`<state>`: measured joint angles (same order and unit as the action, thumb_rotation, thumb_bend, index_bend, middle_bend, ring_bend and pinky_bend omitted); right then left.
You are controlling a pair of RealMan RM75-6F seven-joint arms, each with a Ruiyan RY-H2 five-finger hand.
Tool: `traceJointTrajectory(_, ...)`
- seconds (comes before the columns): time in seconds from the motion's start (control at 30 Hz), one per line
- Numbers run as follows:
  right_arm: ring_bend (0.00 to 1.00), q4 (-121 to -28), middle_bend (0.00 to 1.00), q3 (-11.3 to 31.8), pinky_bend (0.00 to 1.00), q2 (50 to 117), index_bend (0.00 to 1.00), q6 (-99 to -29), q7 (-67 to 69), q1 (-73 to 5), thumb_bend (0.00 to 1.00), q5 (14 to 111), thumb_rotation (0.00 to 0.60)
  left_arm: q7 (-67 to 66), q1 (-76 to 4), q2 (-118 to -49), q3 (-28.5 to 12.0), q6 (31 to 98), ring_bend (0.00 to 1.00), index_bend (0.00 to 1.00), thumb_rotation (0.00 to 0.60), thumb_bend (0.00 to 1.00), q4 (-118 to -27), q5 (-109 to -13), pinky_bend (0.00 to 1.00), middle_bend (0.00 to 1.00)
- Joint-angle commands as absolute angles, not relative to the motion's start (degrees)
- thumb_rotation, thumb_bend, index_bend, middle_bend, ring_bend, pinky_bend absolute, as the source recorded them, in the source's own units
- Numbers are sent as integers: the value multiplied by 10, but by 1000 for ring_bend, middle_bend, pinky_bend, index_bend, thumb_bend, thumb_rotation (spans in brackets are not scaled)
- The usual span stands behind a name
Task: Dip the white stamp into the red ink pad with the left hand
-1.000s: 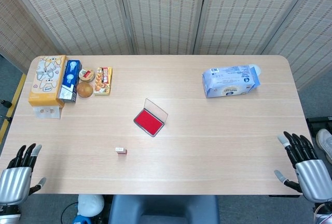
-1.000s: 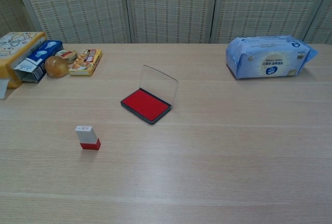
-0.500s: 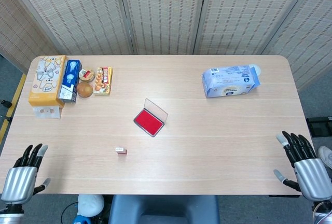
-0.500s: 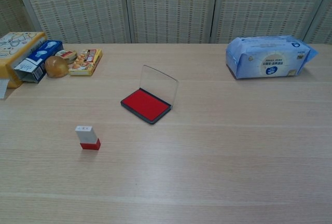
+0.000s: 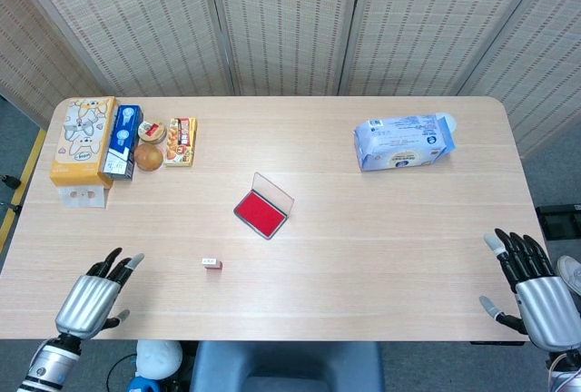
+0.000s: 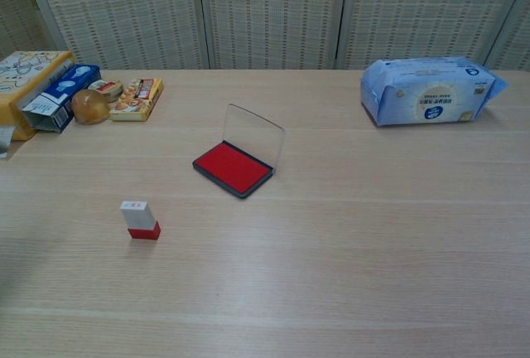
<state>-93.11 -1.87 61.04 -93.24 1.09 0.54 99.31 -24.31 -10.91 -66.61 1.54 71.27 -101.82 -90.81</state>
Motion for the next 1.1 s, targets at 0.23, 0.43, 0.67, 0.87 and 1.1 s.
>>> traceJointTrajectory(0.23,0,-928,0,-17,0,609,0,-940,19,8,216,992,600,-198,-192,-683,-28,617,664,97,600,221,-1008,-866,549,987)
traceJointTrajectory(0.43,0,-927,0,-15,0,609,0,-942,21,8,215,991,600,-160,-226,-704,-34,572,719,260,600,222,-992,-839,607,1000)
traceJointTrajectory(0.67,0,-926,0,-16,0,609,0,-947,21,10,216,996,600,-109,-256,-721,-37,536,726,338,600,222,-974,-831,614,1000)
traceJointTrajectory(0.87,0,-923,0,-16,0,608,0,-955,28,13,215,998,600,-111,-300,-749,-53,475,775,290,600,221,-947,-769,664,1000)
traceJointTrajectory(1.1,0,-921,0,-16,0,608,0,-961,31,16,216,1001,600,-159,-332,-762,-58,447,849,306,600,221,-942,-694,761,1000)
